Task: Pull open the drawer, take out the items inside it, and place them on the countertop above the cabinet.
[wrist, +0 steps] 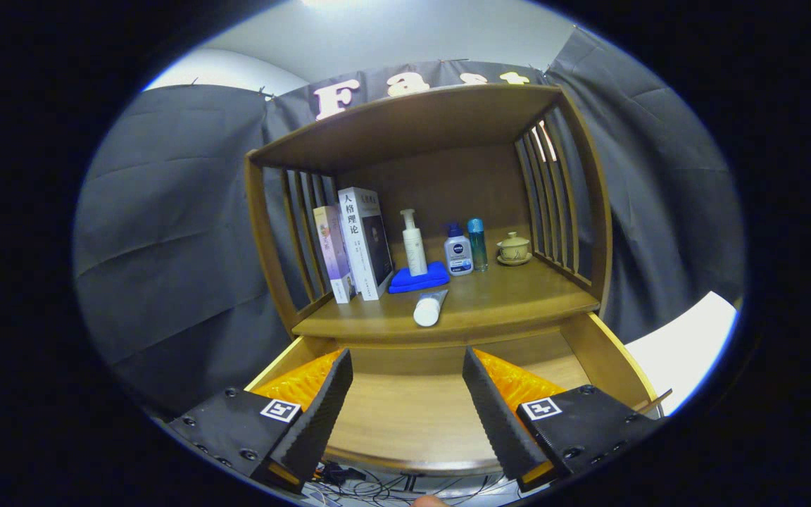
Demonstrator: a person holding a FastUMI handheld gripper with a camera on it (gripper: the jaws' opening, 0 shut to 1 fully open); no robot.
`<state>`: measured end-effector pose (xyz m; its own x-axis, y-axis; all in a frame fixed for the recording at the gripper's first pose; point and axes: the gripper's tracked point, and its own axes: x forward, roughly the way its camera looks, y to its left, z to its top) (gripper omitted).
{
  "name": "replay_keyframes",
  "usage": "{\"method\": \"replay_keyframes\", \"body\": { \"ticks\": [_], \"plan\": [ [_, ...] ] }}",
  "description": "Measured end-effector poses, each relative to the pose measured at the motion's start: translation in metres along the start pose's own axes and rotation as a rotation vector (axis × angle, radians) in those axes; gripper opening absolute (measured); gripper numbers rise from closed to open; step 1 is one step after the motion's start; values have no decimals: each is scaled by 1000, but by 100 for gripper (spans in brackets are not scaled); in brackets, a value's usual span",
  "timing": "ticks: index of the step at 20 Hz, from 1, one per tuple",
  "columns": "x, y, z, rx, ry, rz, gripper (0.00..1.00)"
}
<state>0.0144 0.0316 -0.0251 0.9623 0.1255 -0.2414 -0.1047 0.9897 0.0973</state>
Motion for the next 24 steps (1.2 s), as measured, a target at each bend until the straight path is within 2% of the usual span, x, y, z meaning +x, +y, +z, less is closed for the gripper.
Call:
{"method": "replay_keyframes", "body": {
  "ticks": [7,10,18,22,24],
  "plan": [
    [-64,11,-50,-114,-108,-8,98],
    [-71,10,-88,-128,-84,-12,98],
    [-43,-2,-169,-167,12,-69,98],
    [-29,-11,-178,-150,6,-130,98],
    [-23,-11,-176,-162,-9,-147,94]
  ]
}}
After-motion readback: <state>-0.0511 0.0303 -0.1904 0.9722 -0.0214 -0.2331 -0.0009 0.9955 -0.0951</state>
